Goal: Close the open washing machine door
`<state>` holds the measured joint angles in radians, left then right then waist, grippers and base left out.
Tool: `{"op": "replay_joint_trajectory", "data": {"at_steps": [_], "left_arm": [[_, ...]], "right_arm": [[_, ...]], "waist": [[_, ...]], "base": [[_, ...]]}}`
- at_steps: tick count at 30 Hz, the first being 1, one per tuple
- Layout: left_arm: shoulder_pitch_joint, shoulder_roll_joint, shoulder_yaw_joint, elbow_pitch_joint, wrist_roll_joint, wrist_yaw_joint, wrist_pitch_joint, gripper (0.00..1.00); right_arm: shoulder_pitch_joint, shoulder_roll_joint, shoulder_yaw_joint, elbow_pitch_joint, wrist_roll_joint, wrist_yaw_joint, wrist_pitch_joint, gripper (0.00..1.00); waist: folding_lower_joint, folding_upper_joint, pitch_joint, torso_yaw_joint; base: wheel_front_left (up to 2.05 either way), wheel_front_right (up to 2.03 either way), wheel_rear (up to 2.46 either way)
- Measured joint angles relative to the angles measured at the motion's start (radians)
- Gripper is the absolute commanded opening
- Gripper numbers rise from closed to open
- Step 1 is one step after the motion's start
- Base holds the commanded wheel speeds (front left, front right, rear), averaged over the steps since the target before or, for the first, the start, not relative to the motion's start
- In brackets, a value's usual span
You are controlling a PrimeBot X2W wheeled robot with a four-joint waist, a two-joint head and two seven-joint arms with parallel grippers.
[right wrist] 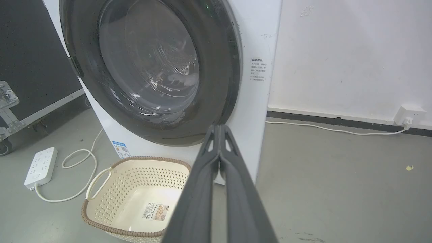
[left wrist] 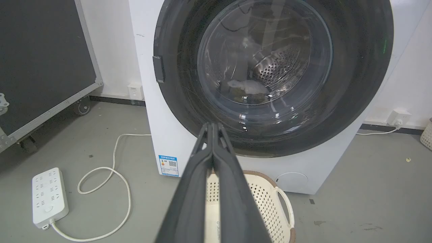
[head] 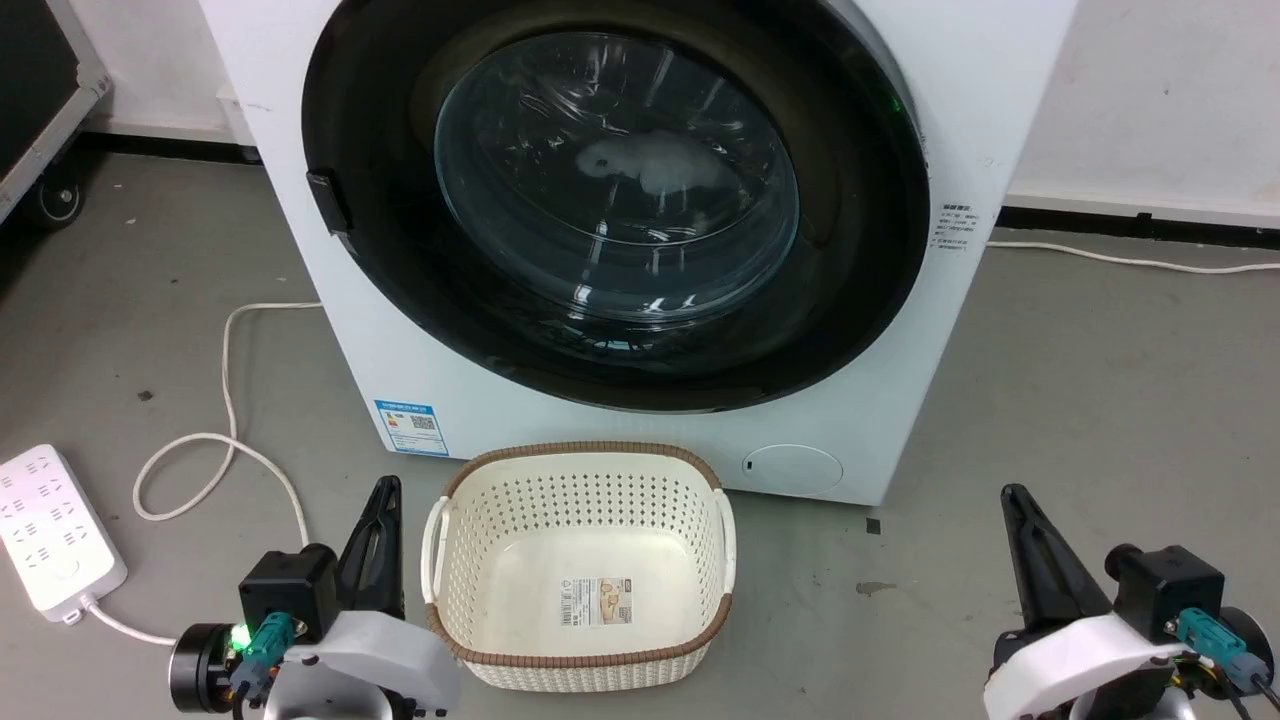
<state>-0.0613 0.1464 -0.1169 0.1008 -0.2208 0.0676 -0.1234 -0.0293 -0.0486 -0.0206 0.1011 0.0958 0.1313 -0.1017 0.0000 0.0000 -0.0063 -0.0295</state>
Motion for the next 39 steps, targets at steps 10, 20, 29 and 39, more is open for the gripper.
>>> {"op": "replay_joint_trajectory", "data": {"at_steps": [10,20,29,39], "left_arm": [[0.003,-0.009,0.012,-0.012,0.029,-0.006,0.015,0.00],[0.007,-0.022,0.030,-0.025,0.056,-0.018,0.028,0.00],[0.018,-0.035,0.041,-0.034,0.081,-0.023,0.045,0.00],[0.022,-0.046,0.060,-0.049,0.114,-0.035,0.063,0.00]], "right_arm": [[0.000,0.000,0.002,-0.012,-0.014,0.000,0.012,0.00],[0.000,0.000,0.005,-0.023,-0.026,0.000,0.025,0.00],[0.001,0.000,0.008,-0.035,-0.035,0.000,0.036,0.00],[0.001,0.000,0.010,-0.048,-0.046,0.000,0.052,0.00]], "waist": [[0.0000,0.0000,0.001,0.004],[0.0000,0.0000,0.002,0.008],[0.0000,0.0000,0.002,0.011],[0.0000,0.0000,0.003,0.016]], "base": [[0.00,0.00,0.00],[0.00,0.00,0.00],[0.00,0.00,0.00],[0.00,0.00,0.00]]}}
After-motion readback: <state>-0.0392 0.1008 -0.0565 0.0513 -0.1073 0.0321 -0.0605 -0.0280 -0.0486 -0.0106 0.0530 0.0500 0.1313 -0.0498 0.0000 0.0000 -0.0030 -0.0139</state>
